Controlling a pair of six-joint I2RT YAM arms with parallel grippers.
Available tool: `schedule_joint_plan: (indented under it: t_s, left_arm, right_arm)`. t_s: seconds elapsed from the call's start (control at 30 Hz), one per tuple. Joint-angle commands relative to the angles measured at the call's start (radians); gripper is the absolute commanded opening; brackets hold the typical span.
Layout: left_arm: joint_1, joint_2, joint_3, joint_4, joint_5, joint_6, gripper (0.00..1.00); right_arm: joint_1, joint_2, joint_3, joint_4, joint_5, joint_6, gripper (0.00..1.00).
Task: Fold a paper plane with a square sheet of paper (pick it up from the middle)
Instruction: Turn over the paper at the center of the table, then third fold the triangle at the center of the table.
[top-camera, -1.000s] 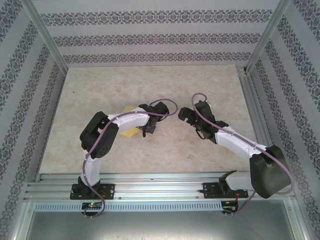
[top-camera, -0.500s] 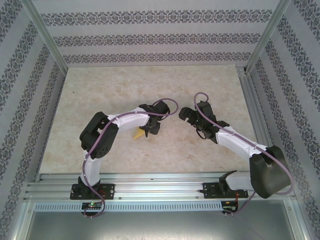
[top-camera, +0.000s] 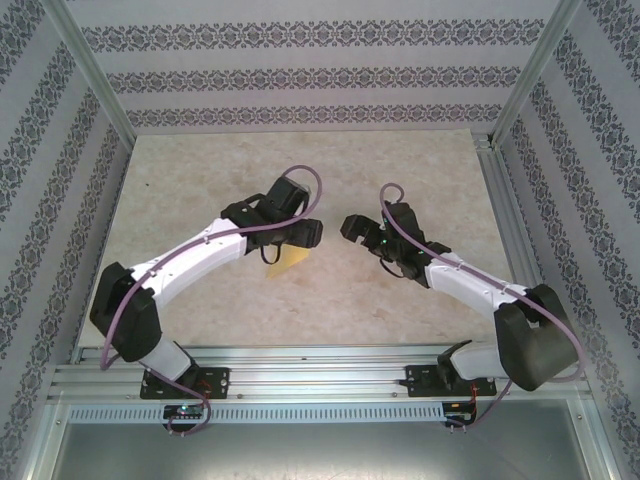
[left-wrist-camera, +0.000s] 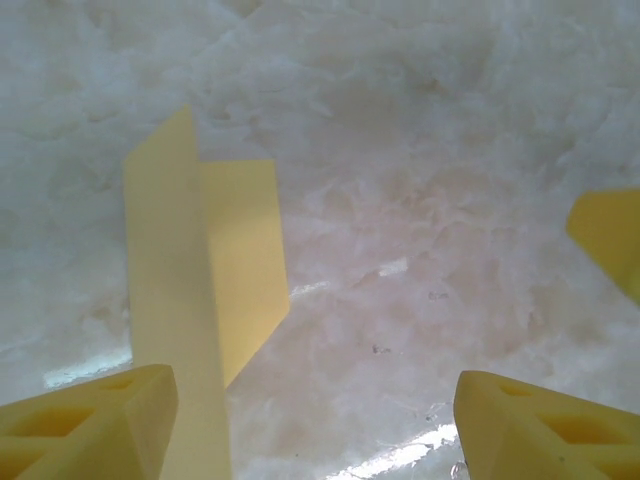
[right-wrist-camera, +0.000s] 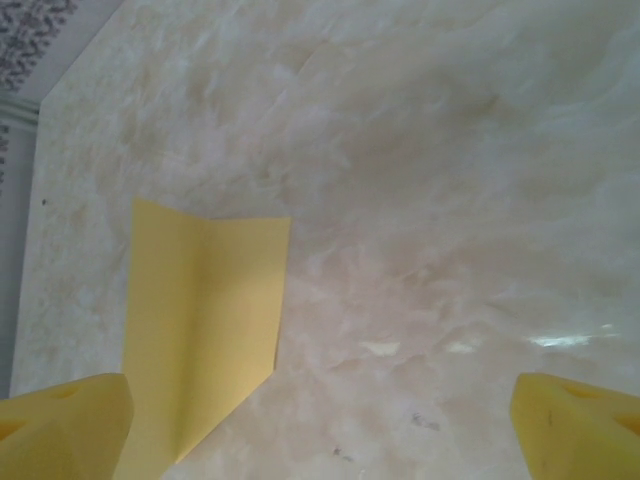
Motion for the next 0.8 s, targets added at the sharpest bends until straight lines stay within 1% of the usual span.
schedule_joint_plan:
  t_s: [0.0, 0.13, 0.23, 0.37, 0.5, 0.57, 0.6, 0.73, 0.77]
  left_arm:
    - [0.112, -0.056, -0.113, 0.079, 0.053, -0.076, 0.78]
    - [0.260, -0.113, -0.262, 0.165, 0.155, -0.141, 0.81]
    - [0.336, -0.126, -0.333, 0.197, 0.196, -0.158, 0.82]
    - [0.395, -0.131, -0.396, 0.229, 0.218, -0.171, 0.82]
    - [0.422, -0.128, -0.420, 0.241, 0.229, -0.169, 0.83]
    - [0.427, -0.126, -0.424, 0.241, 0.230, -0.165, 0.83]
    - [0.428, -0.125, -0.423, 0.240, 0.230, -0.164, 0.83]
    - [0.428, -0.119, -0.424, 0.244, 0.245, -0.152, 0.84]
    - [0.429, -0.118, -0.424, 0.245, 0.248, -0.151, 0.84]
  right_arm:
    - [0.074, 0.080, 0.050, 0.109, -0.093, 0.078, 0.97]
    - [0.163, 0.193, 0.089, 0.218, -0.147, 0.160, 0.92]
    - [0.216, 0.274, 0.129, 0.260, -0.173, 0.196, 0.88]
    - [0.277, 0.357, 0.184, 0.271, -0.179, 0.220, 0.83]
    - [0.305, 0.410, 0.238, 0.226, -0.166, 0.230, 0.78]
    - [0.313, 0.429, 0.262, 0.190, -0.149, 0.232, 0.71]
    - [0.315, 0.435, 0.269, 0.180, -0.140, 0.232, 0.66]
    - [0.314, 0.430, 0.259, 0.174, -0.105, 0.231, 0.40]
    - [0.313, 0.427, 0.261, 0.163, -0.100, 0.224, 0.35]
